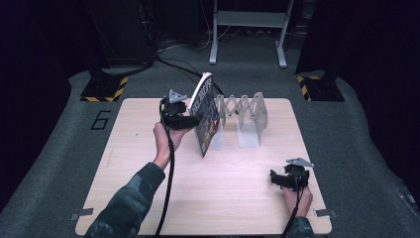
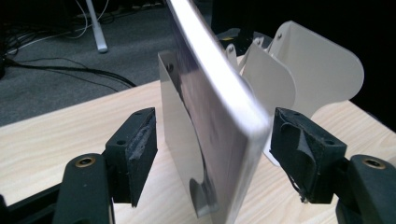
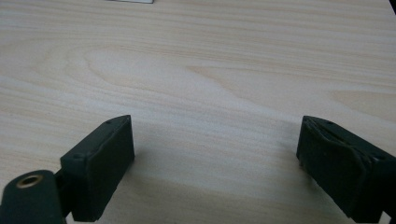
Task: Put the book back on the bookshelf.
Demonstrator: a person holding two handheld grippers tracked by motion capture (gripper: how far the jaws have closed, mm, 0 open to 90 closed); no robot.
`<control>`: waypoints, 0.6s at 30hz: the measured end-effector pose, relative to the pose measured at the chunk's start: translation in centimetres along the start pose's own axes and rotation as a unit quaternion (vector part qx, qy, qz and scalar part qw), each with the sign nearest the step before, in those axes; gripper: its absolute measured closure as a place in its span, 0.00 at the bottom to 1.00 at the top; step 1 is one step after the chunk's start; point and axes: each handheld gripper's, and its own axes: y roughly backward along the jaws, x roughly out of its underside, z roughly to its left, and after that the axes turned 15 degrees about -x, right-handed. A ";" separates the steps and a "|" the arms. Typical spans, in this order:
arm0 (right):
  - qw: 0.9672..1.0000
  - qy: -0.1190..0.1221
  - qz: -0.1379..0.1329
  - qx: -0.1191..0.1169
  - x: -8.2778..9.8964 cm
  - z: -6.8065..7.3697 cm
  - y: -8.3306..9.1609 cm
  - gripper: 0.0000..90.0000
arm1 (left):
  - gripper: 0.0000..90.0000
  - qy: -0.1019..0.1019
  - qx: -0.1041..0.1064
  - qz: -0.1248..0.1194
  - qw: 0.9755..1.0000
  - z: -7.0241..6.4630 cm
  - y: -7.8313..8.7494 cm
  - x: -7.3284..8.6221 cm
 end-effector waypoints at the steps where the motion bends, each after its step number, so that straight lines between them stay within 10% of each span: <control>1: 1.000 0.000 0.000 0.000 0.0 0.0 0.0 0.12 | 0.35 0.002 -0.001 0.002 1.000 0.0 -0.1 0.4; 18: 1.000 0.002 0.001 -0.001 0.0 -0.1 0.0 0.12 | 0.43 0.040 0.026 0.060 0.997 -2.4 -3.1 7.7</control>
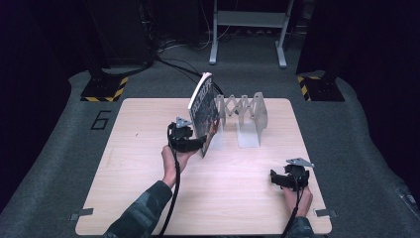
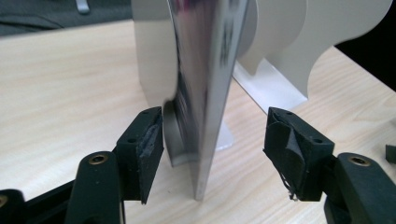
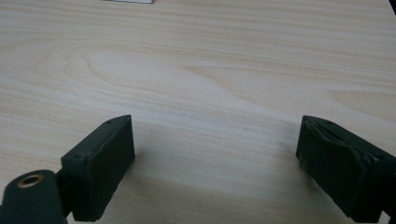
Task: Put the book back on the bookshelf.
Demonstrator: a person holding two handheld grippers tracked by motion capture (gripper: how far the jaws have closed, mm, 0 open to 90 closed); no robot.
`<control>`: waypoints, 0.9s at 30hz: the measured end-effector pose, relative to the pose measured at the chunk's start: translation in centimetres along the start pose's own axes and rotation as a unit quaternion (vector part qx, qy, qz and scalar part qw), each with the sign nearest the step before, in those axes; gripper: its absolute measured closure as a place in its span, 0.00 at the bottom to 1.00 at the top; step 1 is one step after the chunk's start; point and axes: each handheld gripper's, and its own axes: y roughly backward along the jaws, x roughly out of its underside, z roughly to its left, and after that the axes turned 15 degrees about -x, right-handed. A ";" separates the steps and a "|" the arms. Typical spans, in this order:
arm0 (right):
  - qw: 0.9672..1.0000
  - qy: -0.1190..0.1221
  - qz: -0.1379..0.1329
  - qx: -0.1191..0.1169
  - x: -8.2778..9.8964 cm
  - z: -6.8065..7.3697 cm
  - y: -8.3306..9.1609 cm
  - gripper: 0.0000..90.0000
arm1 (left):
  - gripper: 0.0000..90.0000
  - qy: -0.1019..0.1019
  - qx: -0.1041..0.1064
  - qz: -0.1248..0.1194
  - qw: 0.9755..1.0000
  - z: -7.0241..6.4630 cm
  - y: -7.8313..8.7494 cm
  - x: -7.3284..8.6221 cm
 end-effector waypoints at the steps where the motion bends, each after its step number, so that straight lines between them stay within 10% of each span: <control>1: 1.000 -0.002 -0.001 0.001 0.0 0.0 0.0 0.12 | 0.44 0.004 0.002 0.005 1.000 -0.1 -0.3 0.3; 16: 1.000 -0.001 -0.001 -0.001 0.0 0.0 0.0 0.12 | 0.73 0.079 0.016 0.057 0.995 0.0 -4.4 3.0; 27: 1.000 -0.004 0.000 0.002 0.0 0.0 0.0 0.12 | 0.84 0.109 0.035 0.051 0.992 -1.1 -4.8 3.5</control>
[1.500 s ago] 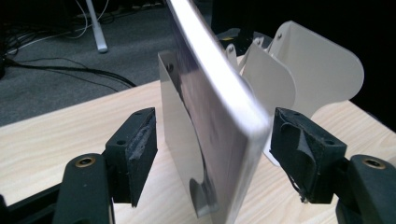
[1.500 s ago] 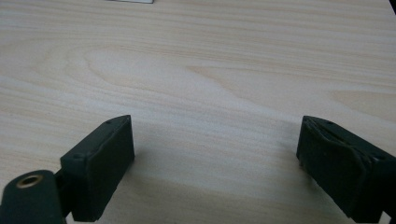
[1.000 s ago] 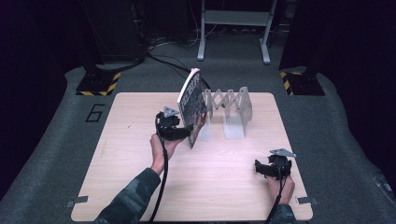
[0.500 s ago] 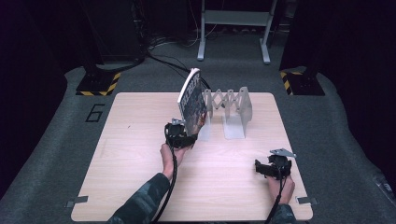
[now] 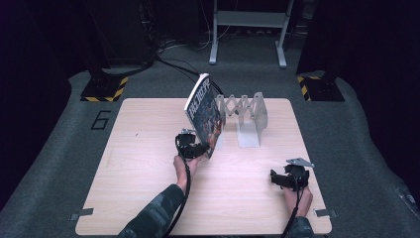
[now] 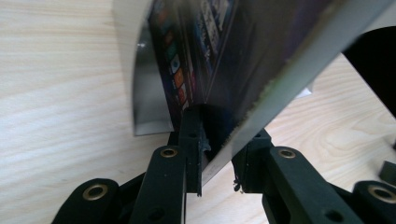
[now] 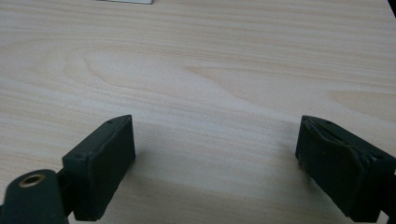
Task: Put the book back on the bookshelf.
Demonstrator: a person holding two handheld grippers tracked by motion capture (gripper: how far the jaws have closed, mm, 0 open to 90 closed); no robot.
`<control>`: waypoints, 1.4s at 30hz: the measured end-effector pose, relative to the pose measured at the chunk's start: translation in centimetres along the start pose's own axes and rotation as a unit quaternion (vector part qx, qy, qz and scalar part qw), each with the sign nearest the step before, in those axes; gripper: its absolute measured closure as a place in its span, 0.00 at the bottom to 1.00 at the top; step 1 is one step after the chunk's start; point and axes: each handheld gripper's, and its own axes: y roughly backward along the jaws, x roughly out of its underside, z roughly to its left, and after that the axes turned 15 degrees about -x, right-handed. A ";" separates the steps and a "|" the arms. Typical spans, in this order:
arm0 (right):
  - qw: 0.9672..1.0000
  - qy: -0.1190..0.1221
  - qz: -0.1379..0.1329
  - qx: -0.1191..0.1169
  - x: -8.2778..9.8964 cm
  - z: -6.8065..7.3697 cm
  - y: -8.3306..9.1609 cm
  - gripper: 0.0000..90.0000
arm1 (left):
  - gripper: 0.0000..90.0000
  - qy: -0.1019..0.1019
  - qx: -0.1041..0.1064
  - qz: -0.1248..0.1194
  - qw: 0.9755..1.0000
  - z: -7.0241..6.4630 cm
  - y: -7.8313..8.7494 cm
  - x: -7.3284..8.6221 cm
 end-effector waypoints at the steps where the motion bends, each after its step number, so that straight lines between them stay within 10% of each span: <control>1: 1.000 0.000 -0.002 0.001 0.0 0.0 0.0 0.12 | 0.83 -0.003 0.001 0.000 1.000 -0.2 0.0 0.0; 16: 1.000 -0.001 -0.001 0.002 0.0 0.0 0.0 0.12 | 0.69 -0.043 0.052 0.014 0.998 -1.5 -0.4 0.8; 30: 1.000 0.004 -0.002 0.001 0.0 0.0 0.0 0.12 | 0.30 -0.100 -0.020 -0.028 0.994 -0.7 2.7 1.3; 42: 1.000 0.001 -0.002 0.002 0.0 0.0 -0.1 0.12 | 0.19 -0.117 -0.062 -0.050 0.990 3.4 5.4 2.1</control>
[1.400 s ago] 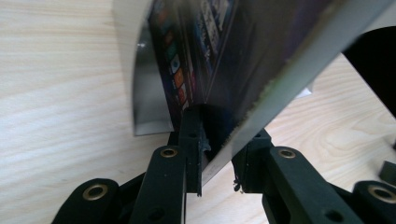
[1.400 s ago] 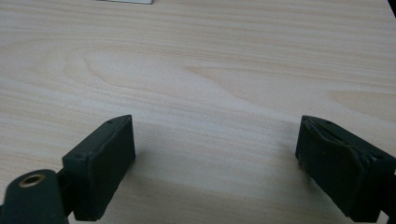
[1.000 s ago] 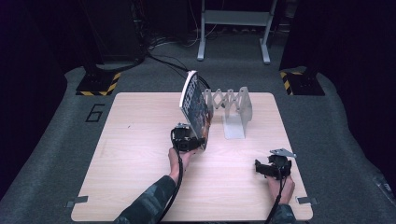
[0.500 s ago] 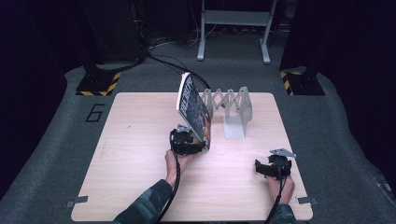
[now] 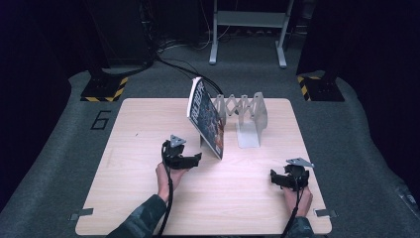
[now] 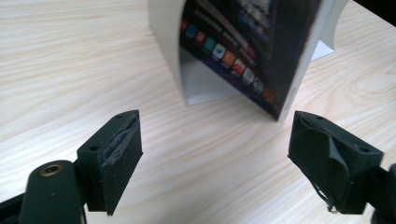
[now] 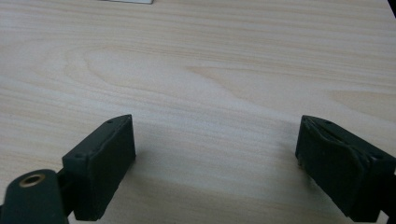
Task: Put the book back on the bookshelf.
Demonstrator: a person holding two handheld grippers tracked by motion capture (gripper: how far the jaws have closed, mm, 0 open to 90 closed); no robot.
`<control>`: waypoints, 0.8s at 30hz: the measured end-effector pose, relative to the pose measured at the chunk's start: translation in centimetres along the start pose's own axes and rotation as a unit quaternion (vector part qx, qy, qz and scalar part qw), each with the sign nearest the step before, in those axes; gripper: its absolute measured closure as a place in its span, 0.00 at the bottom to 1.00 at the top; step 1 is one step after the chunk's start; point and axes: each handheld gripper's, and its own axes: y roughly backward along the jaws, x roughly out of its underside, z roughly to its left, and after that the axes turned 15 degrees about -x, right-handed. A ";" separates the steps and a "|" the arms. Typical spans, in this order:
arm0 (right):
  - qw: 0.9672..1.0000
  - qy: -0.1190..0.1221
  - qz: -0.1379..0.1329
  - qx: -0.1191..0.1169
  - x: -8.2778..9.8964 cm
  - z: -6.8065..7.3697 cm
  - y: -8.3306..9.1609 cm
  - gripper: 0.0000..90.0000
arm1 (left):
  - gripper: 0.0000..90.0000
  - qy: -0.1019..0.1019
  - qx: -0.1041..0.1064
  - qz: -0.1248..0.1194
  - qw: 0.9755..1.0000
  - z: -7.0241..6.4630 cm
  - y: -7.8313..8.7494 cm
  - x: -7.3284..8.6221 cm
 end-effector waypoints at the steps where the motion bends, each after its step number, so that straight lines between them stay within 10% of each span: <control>1: 1.000 0.000 0.000 0.000 0.0 0.0 0.0 0.12 | 0.19 -0.001 -0.003 -0.001 1.000 0.3 0.1 0.1; 9: 1.000 0.004 -0.003 -0.002 0.0 0.0 0.0 0.13 | 0.17 -0.013 -0.026 0.013 0.999 4.4 1.7 2.3; 15: 1.000 0.003 0.000 -0.004 0.1 0.1 0.1 0.13 | 0.16 0.014 -0.055 0.011 0.998 7.1 2.3 4.4; 24: 1.000 0.007 0.002 -0.004 0.1 0.1 0.1 0.13 | 0.14 -0.014 -0.077 0.045 0.996 10.5 3.7 7.4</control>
